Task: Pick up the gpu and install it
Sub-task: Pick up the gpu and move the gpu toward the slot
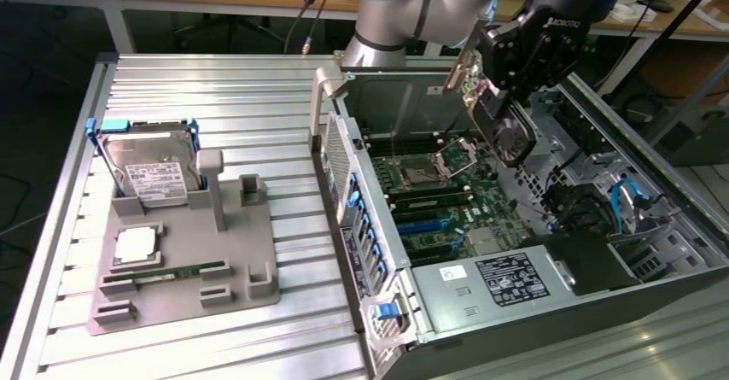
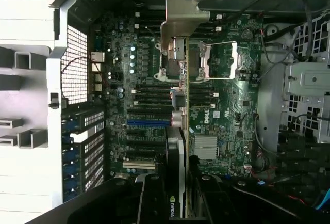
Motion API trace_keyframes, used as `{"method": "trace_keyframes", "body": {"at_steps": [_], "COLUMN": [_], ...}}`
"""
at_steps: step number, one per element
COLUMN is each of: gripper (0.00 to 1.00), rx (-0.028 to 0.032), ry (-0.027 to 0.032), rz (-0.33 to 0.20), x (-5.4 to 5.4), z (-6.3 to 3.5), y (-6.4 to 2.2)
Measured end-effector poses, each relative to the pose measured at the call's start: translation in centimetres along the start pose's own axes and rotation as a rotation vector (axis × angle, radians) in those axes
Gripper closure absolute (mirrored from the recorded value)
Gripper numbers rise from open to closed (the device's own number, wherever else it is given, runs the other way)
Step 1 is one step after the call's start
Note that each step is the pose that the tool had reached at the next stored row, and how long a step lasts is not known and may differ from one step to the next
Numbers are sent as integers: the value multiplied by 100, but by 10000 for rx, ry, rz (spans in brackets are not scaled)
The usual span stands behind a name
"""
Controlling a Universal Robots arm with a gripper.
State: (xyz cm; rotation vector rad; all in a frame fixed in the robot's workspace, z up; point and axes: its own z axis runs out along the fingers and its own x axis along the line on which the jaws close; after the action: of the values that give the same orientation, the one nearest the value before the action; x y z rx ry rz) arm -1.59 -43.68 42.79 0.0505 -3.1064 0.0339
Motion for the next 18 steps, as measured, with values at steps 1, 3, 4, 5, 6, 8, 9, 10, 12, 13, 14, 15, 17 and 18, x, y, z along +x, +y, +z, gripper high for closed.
{"method": "trace_keyframes", "body": {"at_steps": [1,3,4,5,6,8,9,10,12,13,14,15,17,18], "gripper": [73,73,73,73,73,73,73,73,73,73,73,73,73,73], "rx": [0,1,1,0,1,1,1,1,1,2,1,1,2,2], "ry": [0,0,0,0,0,-1,0,-1,0,-1,0,0,-1,-1], "rz": [-4,-12,-16,-19,-22,-30,-32,-35,-38,-39,-39,-38,-39,-39], "x": [-14,-43,-57,-71,-86,-116,-129,-141,-152,-152,-152,-152,-152,-152], "z": [0,-1,-2,-2,-3,-4,-4,-5,-5,-5,-5,-5,-5,-5], "y": [0,-1,-2,-2,-3,-4,-4,-4,-5,-5,-5,-5,-5,-5]}}
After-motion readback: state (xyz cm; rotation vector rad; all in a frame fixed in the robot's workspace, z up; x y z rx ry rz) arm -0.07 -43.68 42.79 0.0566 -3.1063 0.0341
